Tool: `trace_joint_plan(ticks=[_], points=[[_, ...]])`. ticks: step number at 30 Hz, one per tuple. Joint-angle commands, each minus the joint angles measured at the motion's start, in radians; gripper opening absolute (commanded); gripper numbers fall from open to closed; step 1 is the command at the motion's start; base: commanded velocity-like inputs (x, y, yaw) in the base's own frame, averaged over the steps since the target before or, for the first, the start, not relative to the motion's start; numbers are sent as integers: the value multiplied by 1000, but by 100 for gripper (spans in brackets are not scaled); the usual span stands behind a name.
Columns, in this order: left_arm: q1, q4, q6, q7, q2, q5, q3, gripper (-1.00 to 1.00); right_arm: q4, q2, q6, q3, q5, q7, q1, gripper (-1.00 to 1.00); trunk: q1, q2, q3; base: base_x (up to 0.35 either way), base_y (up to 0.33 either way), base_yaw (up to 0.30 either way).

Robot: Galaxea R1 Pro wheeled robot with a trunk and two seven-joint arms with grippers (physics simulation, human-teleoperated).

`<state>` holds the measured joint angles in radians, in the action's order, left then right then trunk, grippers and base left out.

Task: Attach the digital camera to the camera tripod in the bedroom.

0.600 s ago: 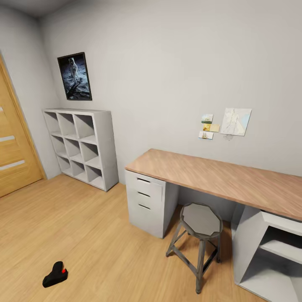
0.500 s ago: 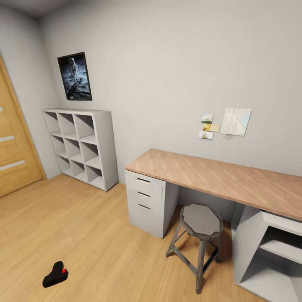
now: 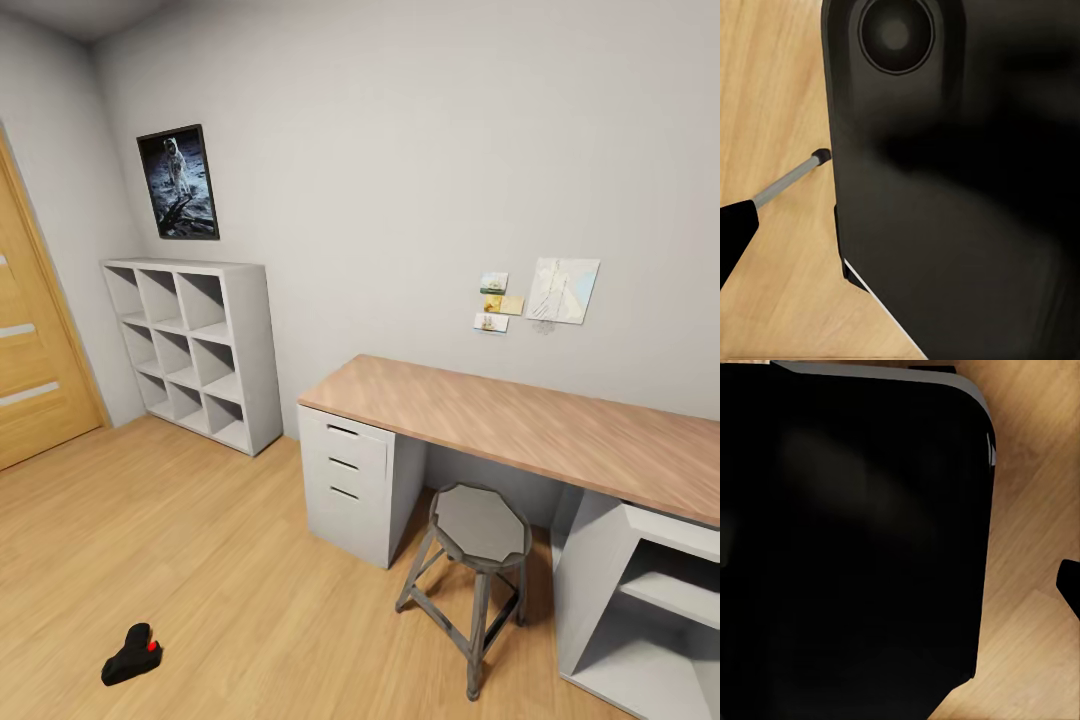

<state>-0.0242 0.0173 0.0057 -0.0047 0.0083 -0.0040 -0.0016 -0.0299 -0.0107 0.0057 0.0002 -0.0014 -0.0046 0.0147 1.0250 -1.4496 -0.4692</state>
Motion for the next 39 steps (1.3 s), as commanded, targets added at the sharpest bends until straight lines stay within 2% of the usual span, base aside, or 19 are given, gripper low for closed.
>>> trace_joint_plan(ticks=[1,19,24,39], points=[[0,2,1,0,0,0,0,100,0,0,1,0,0,0,0,100,0,0,-1,0,0,0],[-2,1,-1,-1,0,-2,-1,100,3,0,-2,0,0,0,-1,100,0,0,-1,2,-1,0],[-4,4,-6,3,7,1,-2,100,4,2,-7,0,-1,-1,6,100,0,0,-1,93,-80,28],[-1,6,-11,7,14,9,2,100,2,6,-1,1,1,0,12,100,0,0,-1,49,-42,204]])
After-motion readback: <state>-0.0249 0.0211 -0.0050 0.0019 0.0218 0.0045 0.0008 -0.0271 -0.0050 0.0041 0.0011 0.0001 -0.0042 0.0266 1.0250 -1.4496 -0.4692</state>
